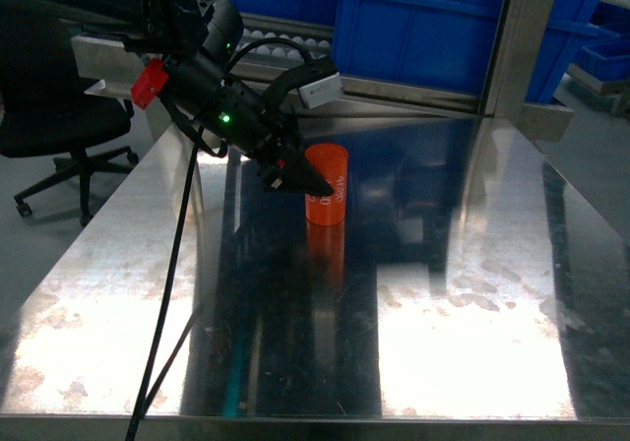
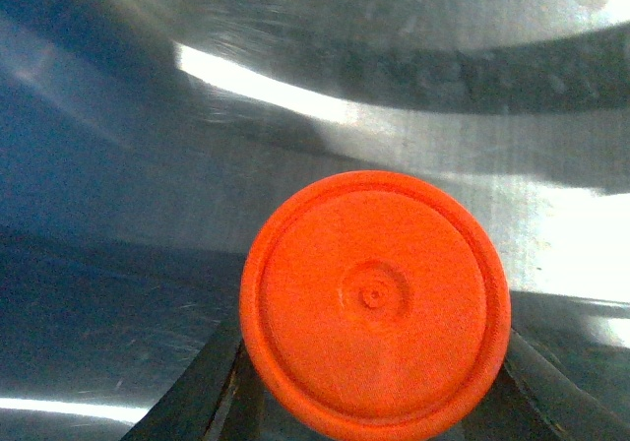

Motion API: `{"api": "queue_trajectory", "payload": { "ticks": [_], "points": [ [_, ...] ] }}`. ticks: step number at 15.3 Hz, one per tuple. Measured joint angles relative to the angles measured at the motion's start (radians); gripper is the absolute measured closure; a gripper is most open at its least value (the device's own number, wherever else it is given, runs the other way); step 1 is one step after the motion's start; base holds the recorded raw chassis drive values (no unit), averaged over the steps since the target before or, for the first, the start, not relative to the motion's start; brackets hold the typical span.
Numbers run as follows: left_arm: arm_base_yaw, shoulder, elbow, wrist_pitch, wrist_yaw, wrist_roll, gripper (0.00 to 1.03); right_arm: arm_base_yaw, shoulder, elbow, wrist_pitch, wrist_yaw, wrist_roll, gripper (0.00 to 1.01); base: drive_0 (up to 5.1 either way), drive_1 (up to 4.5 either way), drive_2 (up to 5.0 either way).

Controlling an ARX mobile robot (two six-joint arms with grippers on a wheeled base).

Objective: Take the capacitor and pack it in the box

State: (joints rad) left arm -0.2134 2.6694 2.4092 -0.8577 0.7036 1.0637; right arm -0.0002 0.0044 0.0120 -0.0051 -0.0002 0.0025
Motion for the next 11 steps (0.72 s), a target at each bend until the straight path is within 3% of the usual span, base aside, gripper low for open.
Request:
{"api": "queue_trajectory", "payload": {
  "ticks": [3, 6, 7, 8, 10, 11],
  "points": [
    [0.055, -0.115, -0.175, 0.218, 0.036, -0.129, 0.6, 0.0, 0.0, 0.0, 0.0, 0.0, 0.0, 0.03, 0.0, 0.0, 0.0],
    [0.181, -0.42, -0.469, 0.511, 0.101, -0.294, 0.6, 0.0, 0.0, 0.0, 0.0, 0.0, 0.0, 0.03, 0.0, 0.0, 0.0],
    [0.241, -0.586, -0.618, 0.652, 0.087, -0.374, 0.6, 0.0, 0.0, 0.0, 0.0, 0.001, 0.0, 0.03, 0.0, 0.0, 0.0],
    [0.319, -0.841, -0.869, 0.865, 0.063, -0.512, 0.6, 0.0, 0.0, 0.0, 0.0, 0.0, 0.0, 0.03, 0.0, 0.0, 0.0],
    [0.396, -1.116, -1.176, 1.08, 0.021, -0.706, 0.6, 0.0, 0.0, 0.0, 0.0, 0.0, 0.0, 0.03, 0.0, 0.0, 0.0],
    [0.428, -1.247, -1.313, 1.138, -0.03, -0.793, 0.6, 0.0, 0.0, 0.0, 0.0, 0.0, 0.0, 0.03, 0.0, 0.0, 0.0]
  ]
}}
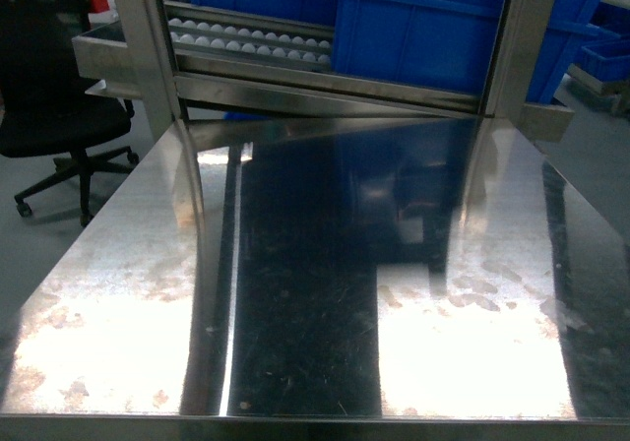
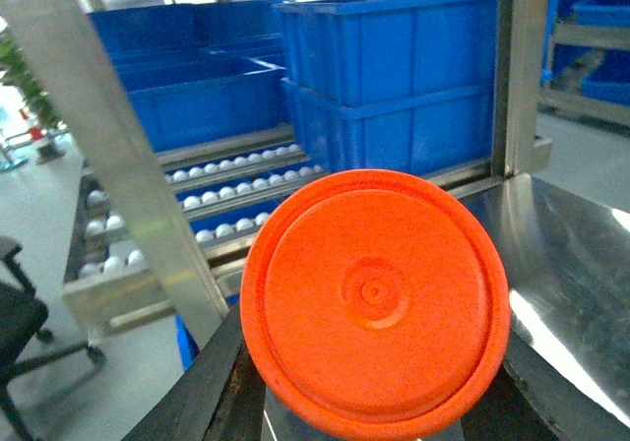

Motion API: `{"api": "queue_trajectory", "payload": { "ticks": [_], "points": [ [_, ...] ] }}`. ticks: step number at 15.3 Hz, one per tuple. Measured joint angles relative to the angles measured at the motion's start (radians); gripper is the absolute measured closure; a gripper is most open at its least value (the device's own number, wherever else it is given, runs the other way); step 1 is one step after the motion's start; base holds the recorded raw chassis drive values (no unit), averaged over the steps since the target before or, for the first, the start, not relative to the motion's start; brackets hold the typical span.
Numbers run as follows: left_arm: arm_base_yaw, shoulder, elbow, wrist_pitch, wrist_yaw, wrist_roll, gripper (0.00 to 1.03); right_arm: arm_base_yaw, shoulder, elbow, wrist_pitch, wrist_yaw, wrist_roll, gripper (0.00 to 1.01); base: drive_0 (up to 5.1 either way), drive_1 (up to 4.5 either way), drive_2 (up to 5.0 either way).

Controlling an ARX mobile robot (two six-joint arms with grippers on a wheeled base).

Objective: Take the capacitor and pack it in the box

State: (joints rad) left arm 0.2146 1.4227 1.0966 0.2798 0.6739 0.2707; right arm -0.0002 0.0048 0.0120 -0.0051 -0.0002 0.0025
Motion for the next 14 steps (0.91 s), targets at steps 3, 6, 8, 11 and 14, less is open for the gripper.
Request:
{"api": "queue_trajectory", "payload": {
  "ticks": [3, 6, 8, 11, 14],
  "points": [
    [0.022, -0.163, -0.172, 0.024, -0.088, -0.094, 0.6, 0.0, 0.0, 0.0, 0.0, 0.0, 0.0, 0.03, 0.0, 0.0, 0.0],
    [0.0, -0.303, -0.324, 0.02, -0.186, -0.171, 0.6, 0.0, 0.0, 0.0, 0.0, 0.0, 0.0, 0.03, 0.0, 0.0, 0.0],
    [-0.043, -0.431, -0.449, 0.007, -0.312, -0.249, 0.6, 0.0, 0.0, 0.0, 0.0, 0.0, 0.0, 0.03, 0.0, 0.0, 0.0],
    [-0.141, -0.623, -0.565, 0.016, -0.567, -0.287, 0.6, 0.0, 0.0, 0.0, 0.0, 0.0, 0.0, 0.03, 0.0, 0.0, 0.0],
    [-0.192, -0.746, -0.627, 0.027, -0.673, -0.264, 0.6, 0.0, 0.0, 0.0, 0.0, 0.0, 0.0, 0.03, 0.0, 0.0, 0.0]
  ]
}}
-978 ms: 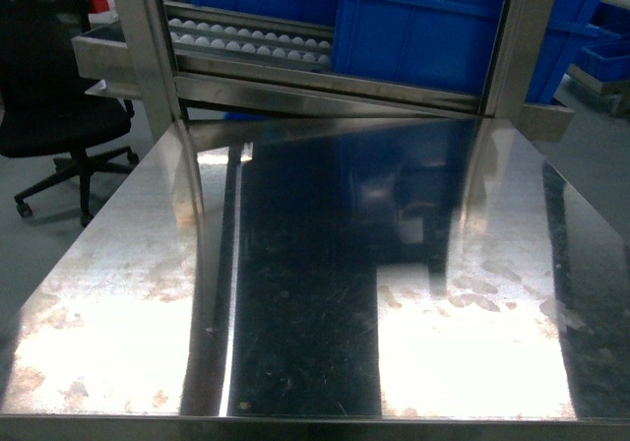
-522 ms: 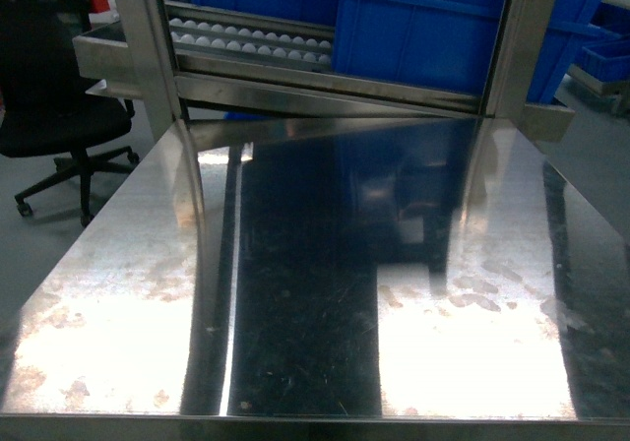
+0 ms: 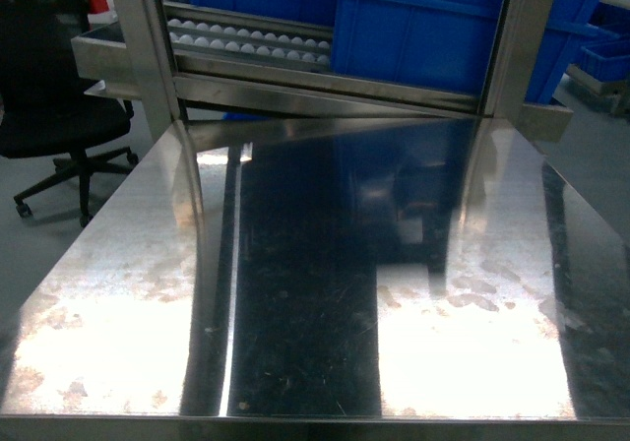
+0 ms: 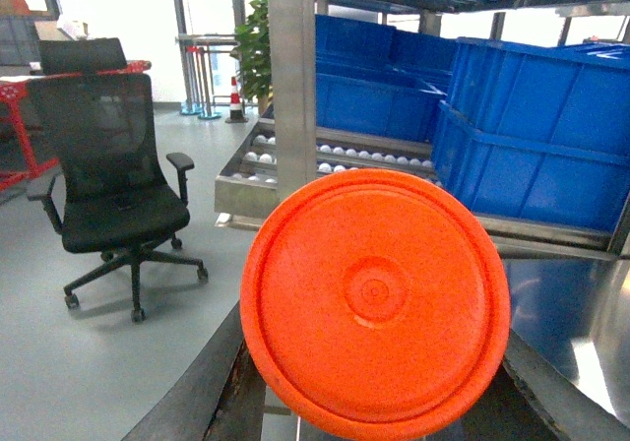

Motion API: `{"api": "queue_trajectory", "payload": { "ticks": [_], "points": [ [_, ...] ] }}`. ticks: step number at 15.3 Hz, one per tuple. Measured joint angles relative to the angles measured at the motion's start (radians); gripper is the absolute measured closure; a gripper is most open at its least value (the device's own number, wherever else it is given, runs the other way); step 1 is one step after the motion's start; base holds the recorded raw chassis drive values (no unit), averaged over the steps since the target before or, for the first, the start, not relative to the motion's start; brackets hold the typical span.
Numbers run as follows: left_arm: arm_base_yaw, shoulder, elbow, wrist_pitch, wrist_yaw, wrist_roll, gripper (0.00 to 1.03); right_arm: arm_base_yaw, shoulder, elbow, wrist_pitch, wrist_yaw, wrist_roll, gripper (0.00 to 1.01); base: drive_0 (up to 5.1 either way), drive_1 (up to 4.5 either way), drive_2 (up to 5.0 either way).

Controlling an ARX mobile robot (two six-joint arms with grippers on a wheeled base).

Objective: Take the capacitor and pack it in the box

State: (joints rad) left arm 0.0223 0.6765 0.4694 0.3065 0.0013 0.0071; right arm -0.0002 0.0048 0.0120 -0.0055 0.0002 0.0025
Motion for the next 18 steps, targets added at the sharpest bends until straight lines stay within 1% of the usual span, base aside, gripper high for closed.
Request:
{"api": "queue_trajectory", "payload": {
  "ticks": [4, 5, 6, 8, 11, 18],
  "points": [
    [0.0, -0.006, -0.003, 0.002, -0.004, 0.017, 0.6, 0.0, 0.0, 0.0, 0.0, 0.0, 0.0, 0.03, 0.0, 0.0, 0.0],
    [-0.003, -0.008, 0.0, -0.022, -0.002, 0.018, 0.6, 0.0, 0.0, 0.0, 0.0, 0.0, 0.0, 0.03, 0.0, 0.0, 0.0],
    [-0.016, -0.026, 0.003, -0.101, -0.005, 0.011, 0.6, 0.0, 0.0, 0.0, 0.0, 0.0, 0.0, 0.03, 0.0, 0.0, 0.0],
    [-0.021, -0.088, -0.099, -0.087, -0.002, 0.0, 0.6, 0.0, 0.0, 0.0, 0.0, 0.0, 0.0, 0.03, 0.0, 0.0, 0.0],
    [-0.022, -0.164, -0.215, -0.055, -0.002, 0.0, 0.6, 0.0, 0.0, 0.0, 0.0, 0.0, 0.0, 0.03, 0.0, 0.0, 0.0],
    [-0.022, -0.31, -0.356, -0.056, -0.002, 0.0, 0.6, 0.0, 0.0, 0.0, 0.0, 0.0, 0.0, 0.03, 0.0, 0.0, 0.0]
  ]
}}
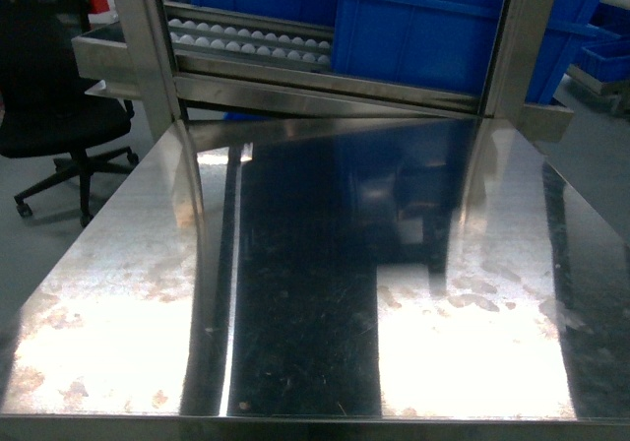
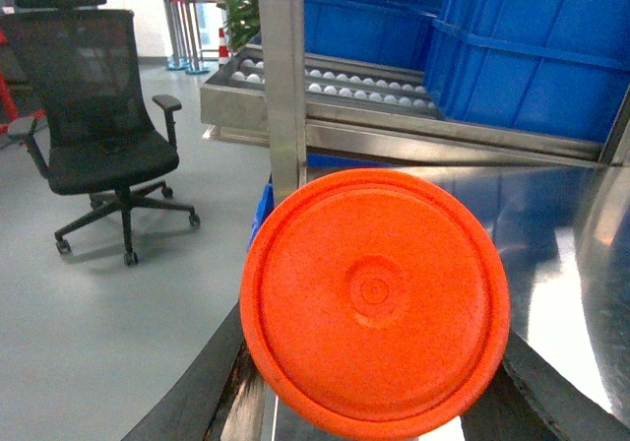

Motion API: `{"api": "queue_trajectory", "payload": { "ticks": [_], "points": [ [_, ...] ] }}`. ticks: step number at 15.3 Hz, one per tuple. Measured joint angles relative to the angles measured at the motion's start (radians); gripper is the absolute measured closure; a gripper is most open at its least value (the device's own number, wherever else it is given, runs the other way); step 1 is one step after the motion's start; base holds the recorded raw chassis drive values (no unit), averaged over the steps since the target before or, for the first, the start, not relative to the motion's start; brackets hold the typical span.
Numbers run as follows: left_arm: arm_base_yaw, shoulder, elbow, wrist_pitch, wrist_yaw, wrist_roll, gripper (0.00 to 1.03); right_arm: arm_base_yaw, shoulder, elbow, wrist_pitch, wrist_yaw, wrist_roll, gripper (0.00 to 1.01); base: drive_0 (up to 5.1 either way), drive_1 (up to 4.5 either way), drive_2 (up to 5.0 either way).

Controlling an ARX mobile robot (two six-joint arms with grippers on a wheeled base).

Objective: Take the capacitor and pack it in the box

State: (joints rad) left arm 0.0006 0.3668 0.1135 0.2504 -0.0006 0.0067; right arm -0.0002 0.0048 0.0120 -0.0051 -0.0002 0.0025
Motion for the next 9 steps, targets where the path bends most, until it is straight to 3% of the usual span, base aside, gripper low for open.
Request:
{"api": "queue_trajectory", "payload": {
  "ticks": [9],
  "points": [
    [0.0, -0.139, -0.069, -0.071, 0.0, 0.0, 0.6, 0.0, 0.0, 0.0, 0.0, 0.0, 0.0, 0.03, 0.0, 0.0, 0.0]
  ]
}}
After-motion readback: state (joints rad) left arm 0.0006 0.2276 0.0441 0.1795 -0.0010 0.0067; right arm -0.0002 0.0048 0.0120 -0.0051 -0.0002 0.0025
